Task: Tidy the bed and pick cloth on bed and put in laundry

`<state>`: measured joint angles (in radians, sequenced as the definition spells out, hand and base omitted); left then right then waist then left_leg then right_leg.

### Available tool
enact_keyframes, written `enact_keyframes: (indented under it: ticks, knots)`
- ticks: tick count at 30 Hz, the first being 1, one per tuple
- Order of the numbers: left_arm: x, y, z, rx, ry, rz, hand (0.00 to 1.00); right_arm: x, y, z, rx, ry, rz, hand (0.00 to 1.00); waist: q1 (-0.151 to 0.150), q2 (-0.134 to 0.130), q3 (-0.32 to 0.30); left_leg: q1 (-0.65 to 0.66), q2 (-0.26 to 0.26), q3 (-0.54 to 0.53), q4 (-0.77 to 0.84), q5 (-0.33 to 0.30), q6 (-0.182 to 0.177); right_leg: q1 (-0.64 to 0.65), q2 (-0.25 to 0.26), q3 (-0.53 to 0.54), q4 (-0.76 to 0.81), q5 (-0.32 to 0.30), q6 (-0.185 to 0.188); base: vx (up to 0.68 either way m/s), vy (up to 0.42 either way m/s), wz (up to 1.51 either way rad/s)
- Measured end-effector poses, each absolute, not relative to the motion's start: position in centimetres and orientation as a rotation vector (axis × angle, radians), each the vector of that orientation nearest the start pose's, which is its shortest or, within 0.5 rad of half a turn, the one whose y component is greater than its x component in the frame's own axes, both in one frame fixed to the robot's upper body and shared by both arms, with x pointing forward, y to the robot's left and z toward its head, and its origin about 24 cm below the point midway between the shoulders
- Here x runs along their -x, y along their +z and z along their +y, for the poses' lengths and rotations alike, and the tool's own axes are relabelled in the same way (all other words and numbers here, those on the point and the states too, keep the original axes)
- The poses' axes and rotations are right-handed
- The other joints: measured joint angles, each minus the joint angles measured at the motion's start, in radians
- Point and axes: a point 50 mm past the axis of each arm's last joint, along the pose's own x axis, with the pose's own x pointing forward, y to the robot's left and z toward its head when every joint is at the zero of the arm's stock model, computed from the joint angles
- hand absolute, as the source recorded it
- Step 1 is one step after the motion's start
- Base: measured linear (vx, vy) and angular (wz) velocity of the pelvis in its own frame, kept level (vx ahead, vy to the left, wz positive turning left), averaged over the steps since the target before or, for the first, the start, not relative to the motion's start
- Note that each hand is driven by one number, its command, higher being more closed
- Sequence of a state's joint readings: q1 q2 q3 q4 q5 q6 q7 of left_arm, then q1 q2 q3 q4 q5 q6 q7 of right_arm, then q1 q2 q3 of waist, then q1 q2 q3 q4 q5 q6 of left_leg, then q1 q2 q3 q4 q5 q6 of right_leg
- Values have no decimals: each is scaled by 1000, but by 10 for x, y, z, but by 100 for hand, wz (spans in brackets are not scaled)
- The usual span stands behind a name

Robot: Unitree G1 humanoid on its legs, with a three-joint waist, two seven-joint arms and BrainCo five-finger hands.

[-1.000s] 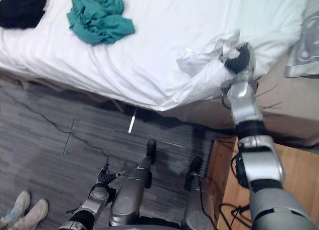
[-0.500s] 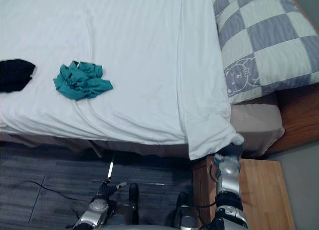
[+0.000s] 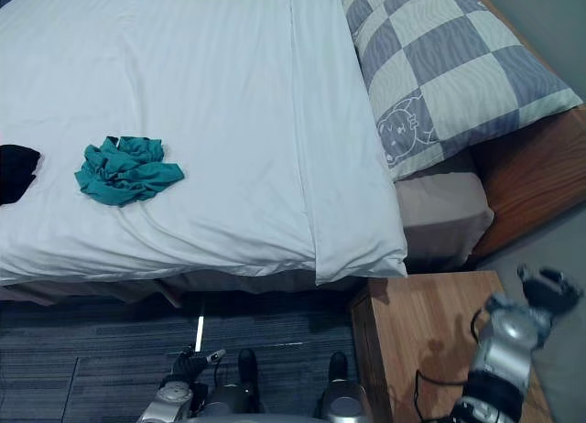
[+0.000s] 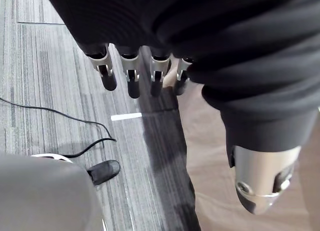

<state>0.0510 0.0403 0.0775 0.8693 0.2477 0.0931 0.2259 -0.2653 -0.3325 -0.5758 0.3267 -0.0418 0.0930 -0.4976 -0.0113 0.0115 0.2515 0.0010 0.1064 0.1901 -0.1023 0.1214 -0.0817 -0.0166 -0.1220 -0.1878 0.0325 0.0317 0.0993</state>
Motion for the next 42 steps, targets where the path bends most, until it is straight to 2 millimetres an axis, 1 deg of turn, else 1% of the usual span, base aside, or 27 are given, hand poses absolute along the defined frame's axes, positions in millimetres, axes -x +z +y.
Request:
enact_keyframes:
  ticks: [2, 3, 4, 6, 8, 10, 13, 15, 19, 21, 24, 25, 26, 28, 29, 30, 32, 33, 34, 35, 36, 37, 38, 39, 40, 41, 42]
  knots:
    - [-139, -140, 190, -350, 199, 965, 0, -282, 112, -335, 221, -956, -91, 100, 4, 3, 2, -35, 1, -5, 0, 8, 0, -34, 0, 4, 2, 11, -4, -38, 5, 4]
    - [-140, -140, 190, -348, 199, 959, 0, -290, 122, -329, 232, -929, -122, 100, 7, 6, 3, -47, 1, -8, 0, 12, -1, -45, -1, 4, 3, 13, -4, -34, 8, 13]
    - [-145, -138, 189, -349, 201, 940, 0, -306, 143, -317, 259, -877, -190, 100, 20, 13, 16, -64, 1, -17, 0, 21, 4, -60, -1, -1, 7, 24, -8, -19, 5, 16]
    - [-154, -134, 189, -354, 213, 905, 0, -322, 175, -303, 291, -813, -287, 100, 34, 22, 57, -70, 0, -28, 0, 28, 7, -65, -3, -9, 19, 24, -7, -37, 5, 18]
    - [-161, -129, 188, -351, 225, 865, 0, -339, 222, -280, 311, -738, -442, 100, 44, 39, 92, -118, -1, -43, 5, 42, 12, -114, -7, -19, 42, 24, -7, -32, 11, 18]
    - [-170, -125, 188, -350, 224, 838, 0, -344, 245, -270, 339, -693, -515, 100, 60, 55, 128, -144, -2, -52, 7, 56, 15, -142, -12, -32, 59, 22, -10, -4, 4, 19]
    - [-174, -123, 189, -363, 219, 829, 0, -357, 249, -253, 379, -614, -515, 100, 84, 67, 137, -198, -7, -52, 7, 67, 26, -213, -21, -29, 101, 11, -8, 8, -4, 5]
    - [-177, -122, 187, -378, 213, 817, 0, -367, 230, -250, 419, -578, -422, 100, 90, 79, 150, -229, -18, -57, 8, 73, 30, -257, -37, -33, 146, -7, -7, 35, -2, 17]
    - [-186, -121, 185, -398, 206, 821, 0, -378, 180, -261, 431, -577, -193, 100, 107, 90, 196, -291, -36, -70, 74, 61, 42, -322, -68, -32, 229, -46, -2, 35, -15, 15]
    - [-189, -121, 187, -408, 216, 825, 0, -377, 178, -261, 402, -584, -207, 100, 105, 89, 217, -303, -37, -70, 113, 41, 44, -323, -74, -29, 251, -55, -5, 3, -13, 4]
    - [-189, -121, 188, -410, 221, 825, 0, -372, 158, -263, 340, -599, -167, 100, 104, 84, 220, -308, -35, -69, 165, 8, 46, -310, -76, -26, 263, -66, -4, 0, 0, 0]
    - [-189, -121, 190, -416, 227, 827, 0, -364, 138, -259, 290, -599, -140, 100, 91, 75, 222, -300, -35, -72, 187, -6, 46, -289, -75, -29, 262, -73, -1, 10, -12, 5]
    - [-188, -121, 192, -420, 230, 832, 0, -361, 130, -256, 273, -596, -131, 100, 82, 69, 222, -293, -35, -73, 186, -7, 46, -281, -74, -31, 260, -74, -1, 0, 0, 0]
    - [-186, -121, 198, -433, 242, 844, 0, -346, 98, -249, 205, -600, -73, 100, 67, 45, 227, -251, -36, -64, 168, -10, 42, -244, -70, -27, 241, -79, -3, 25, -19, -9]
    - [-183, -122, 203, -431, 261, 856, 0, -329, 63, -246, 130, -623, 31, 100, 48, 23, 223, -212, -36, -58, 140, -10, 42, -209, -66, -26, 216, -82, 1, 31, -22, -10]
    - [-182, -122, 204, -436, 262, 858, 0, -320, 47, -246, 104, -637, 81, 0, 47, 18, 220, -199, -36, -52, 129, -10, 42, -198, -64, -25, 206, -80, 3, 50, -24, -12]
    - [-181, -121, 207, -418, 289, 860, 0, -262, -37, -249, 58, -691, 425, 0, 23, 8, 215, -172, -37, -33, 124, -23, 48, -149, -69, -33, 161, -65, 14, 86, -4, 1]
    - [-181, -121, 208, -417, 291, 864, 0, -243, -60, -247, 51, -693, 534, 0, 18, 7, 215, -177, -25, 16, 147, -39, 52, -140, -80, -39, 152, -55, 16, 124, 25, 13]
    - [-180, -121, 214, -405, 320, 872, 0, -197, -101, -243, 35, -693, 764, 0, 1, 8, 214, -194, 35, 179, 244, -96, 65, -122, -95, -54, 146, -42, 23, 88, 23, 10]
    - [-177, -122, 215, -396, 332, 880, 0, -177, -115, -240, 30, -691, 851, 0, -8, 9, 214, -194, 66, 247, 288, -118, 74, -113, -102, -58, 147, -42, 24, 106, 65, 4]
    - [-171, -124, 219, -377, 361, 900, 0, -139, -135, -236, 17, -686, 991, 0, -23, 13, 212, -190, 108, 337, 362, -142, 81, -97, -117, -62, 157, -43, 27, 78, 164, -10]
    - [-167, -126, 220, -355, 384, 917, 0, -101, -150, -232, -2, -682, 1119, 0, -25, 8, 202, -179, 94, 364, 399, -149, 90, -81, -147, -71, 169, -47, 41, 90, 196, -10]
    - [-165, -127, 220, -352, 391, 922, 0, -87, -155, -230, 0, -670, 1166, 0, -26, 3, 188, -173, 76, 360, 392, -148, 89, -79, -162, -83, 174, -53, 51, 57, 176, 17]
    - [-161, -129, 218, -338, 396, 936, 0, -62, -161, -227, 2, -650, 1240, 0, -32, 1, 146, -173, 37, 344, 356, -149, 88, -77, -193, -101, 172, -64, 63, 45, 121, 74]
    - [-159, -130, 218, -339, 399, 942, 0, -47, -165, -219, -14, -624, 1286, 0, -43, -25, 123, -195, 20, 348, 384, -213, 27, -56, -243, -144, 157, -66, 75, 42, 145, 84]
    - [-158, -130, 221, -334, 412, 945, 0, -45, -166, -215, -18, -612, 1297, 0, -41, -33, 123, -213, 44, 357, 463, -255, 30, -45, -257, -157, 155, -65, 79, 22, 148, 69]
    - [-152, -130, 232, -313, 459, 957, 0, -47, -167, -210, -24, -587, 1301, 0, -26, -47, 102, -245, 129, 344, 610, -301, 71, -30, -281, -172, 152, -57, 82, -20, 223, 34]
